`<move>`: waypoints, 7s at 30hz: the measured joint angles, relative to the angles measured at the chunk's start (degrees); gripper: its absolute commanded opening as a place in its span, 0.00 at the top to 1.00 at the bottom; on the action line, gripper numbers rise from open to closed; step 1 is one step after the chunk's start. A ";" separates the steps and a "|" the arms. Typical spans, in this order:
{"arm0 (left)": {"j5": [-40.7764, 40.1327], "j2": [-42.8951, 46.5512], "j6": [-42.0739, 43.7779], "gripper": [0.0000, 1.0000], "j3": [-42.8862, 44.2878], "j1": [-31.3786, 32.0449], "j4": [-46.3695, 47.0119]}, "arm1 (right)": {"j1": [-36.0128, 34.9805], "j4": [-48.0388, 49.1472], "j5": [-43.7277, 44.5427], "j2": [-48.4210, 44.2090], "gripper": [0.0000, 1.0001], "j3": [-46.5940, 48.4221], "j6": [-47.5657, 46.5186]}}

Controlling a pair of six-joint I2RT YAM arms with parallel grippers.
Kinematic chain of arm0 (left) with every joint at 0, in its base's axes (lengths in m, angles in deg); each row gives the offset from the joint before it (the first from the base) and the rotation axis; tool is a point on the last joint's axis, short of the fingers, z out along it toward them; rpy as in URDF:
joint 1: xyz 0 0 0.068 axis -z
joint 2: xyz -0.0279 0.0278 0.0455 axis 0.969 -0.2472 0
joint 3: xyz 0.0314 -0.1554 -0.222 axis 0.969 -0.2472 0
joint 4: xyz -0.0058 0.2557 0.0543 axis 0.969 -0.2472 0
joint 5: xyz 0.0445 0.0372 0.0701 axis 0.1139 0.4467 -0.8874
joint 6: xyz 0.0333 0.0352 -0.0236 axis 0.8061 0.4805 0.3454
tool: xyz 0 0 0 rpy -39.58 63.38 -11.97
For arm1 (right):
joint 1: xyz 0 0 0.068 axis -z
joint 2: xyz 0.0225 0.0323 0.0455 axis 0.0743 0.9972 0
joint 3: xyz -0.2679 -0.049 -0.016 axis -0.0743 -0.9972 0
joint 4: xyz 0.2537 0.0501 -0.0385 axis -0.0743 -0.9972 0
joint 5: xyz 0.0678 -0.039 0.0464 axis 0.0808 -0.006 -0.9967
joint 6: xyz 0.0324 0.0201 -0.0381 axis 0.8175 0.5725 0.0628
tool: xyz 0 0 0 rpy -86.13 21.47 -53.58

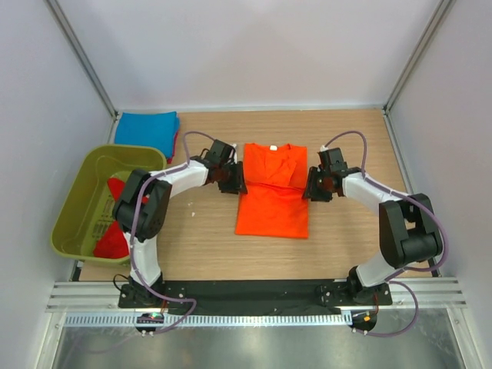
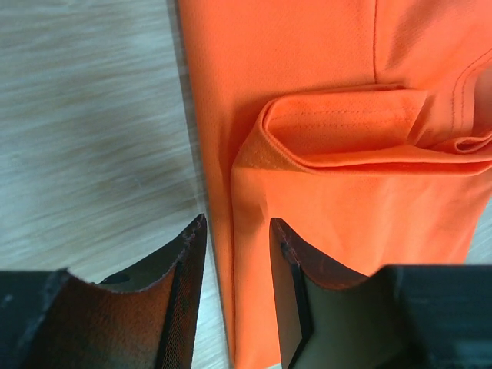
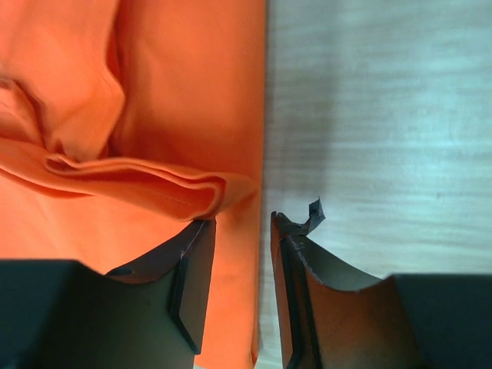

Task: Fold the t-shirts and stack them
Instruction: Fold the tshirt

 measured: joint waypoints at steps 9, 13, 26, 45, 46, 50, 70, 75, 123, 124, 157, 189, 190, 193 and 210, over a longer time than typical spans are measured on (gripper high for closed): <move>3.13 -1.64 1.92 0.60 1.49 -1.14 1.18 | 0.17 2.45 -0.70 2.40 0.62 2.54 -3.58; 4.35 -2.67 2.82 0.60 3.08 -1.16 1.57 | 0.28 3.34 -1.49 3.72 0.65 2.75 -4.42; 5.49 -4.79 3.19 0.61 4.87 -1.38 2.16 | 0.37 3.63 -2.29 4.39 0.64 3.98 -5.88; 7.54 -7.50 3.89 1.00 7.65 -2.03 2.23 | 0.37 4.00 -2.14 6.40 0.99 5.70 -7.06; 7.63 -7.50 3.98 1.00 7.67 -2.05 2.25 | 0.37 4.02 -2.10 6.40 0.99 5.70 -7.21; 7.15 -7.26 3.04 1.00 7.58 -2.05 2.25 | 0.37 4.04 -2.19 6.25 0.99 5.70 -7.21; -0.28 -5.09 -1.38 0.94 6.01 -2.05 2.38 | 0.37 8.17 -1.57 6.93 0.77 5.49 -6.25; -1.55 -6.71 -1.97 0.72 7.28 -2.10 1.27 | 0.37 7.13 -0.26 7.21 0.54 5.84 -5.35; -7.74 3.41 -2.34 0.66 8.24 0.09 -10.49 | 0.48 -6.75 -5.79 1.84 0.76 10.49 -2.75; -7.08 5.29 -2.25 0.66 7.69 0.09 -10.47 | 0.42 -6.86 -6.93 0.09 0.77 9.40 -2.49; -4.44 18.82 -7.69 0.59 -15.93 1.49 -8.70 | -0.44 -5.99 -16.76 -15.45 0.60 -14.32 6.08; 0.96 21.03 -11.91 0.98 -29.09 3.08 3.91 | -1.31 1.51 -14.01 -15.15 0.71 -20.50 10.75; 0.92 21.16 -12.22 0.85 -29.22 3.15 4.00 | -1.31 1.75 -14.10 -15.15 0.71 -20.52 10.75; 0.39 21.24 -12.57 0.64 -28.96 3.37 3.93 | -1.31 1.79 -14.12 -15.15 0.66 -20.48 10.73; -5.66 7.37 -5.79 0.62 -5.86 -4.00 -1.51 | -1.31 0.17 -11.72 -6.36 0.62 -8.33 7.45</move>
